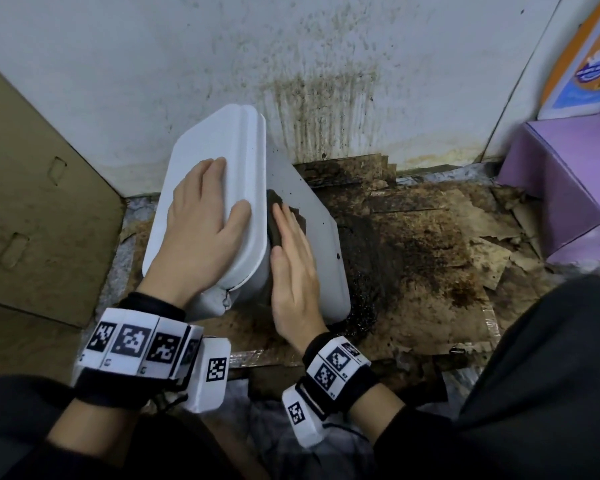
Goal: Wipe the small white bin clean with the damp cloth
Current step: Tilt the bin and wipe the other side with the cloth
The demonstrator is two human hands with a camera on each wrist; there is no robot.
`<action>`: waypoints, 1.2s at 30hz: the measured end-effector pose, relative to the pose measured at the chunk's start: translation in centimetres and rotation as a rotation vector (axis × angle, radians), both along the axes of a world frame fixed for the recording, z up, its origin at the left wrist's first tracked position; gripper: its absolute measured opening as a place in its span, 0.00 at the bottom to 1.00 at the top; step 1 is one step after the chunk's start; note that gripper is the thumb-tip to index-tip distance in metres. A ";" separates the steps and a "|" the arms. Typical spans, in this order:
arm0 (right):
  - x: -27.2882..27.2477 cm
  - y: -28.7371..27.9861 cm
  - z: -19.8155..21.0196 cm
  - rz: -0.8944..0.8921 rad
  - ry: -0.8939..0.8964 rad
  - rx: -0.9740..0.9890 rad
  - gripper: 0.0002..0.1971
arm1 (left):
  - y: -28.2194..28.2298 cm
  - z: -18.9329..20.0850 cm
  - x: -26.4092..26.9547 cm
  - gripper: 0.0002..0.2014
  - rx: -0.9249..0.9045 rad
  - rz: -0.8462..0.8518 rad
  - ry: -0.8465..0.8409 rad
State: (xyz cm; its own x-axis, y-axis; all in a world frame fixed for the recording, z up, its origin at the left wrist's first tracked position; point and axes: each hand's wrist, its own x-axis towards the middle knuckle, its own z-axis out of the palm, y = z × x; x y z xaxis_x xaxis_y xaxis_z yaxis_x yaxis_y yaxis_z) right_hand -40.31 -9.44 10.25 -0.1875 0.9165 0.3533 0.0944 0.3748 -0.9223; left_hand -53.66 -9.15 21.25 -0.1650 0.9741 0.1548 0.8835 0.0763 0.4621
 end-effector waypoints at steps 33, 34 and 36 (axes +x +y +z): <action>-1.7 0.4 -1.7 -0.060 -0.074 -0.226 0.35 | -0.9 0.0 -3.2 0.42 -0.077 0.039 -0.061; -2.1 0.2 -0.5 -0.017 -0.075 -0.200 0.35 | -0.9 0.0 -3.2 0.42 -0.076 0.039 -0.059; -2.5 -0.1 1.2 0.054 -0.078 -0.151 0.34 | -0.9 0.0 -3.2 0.43 -0.076 0.034 -0.058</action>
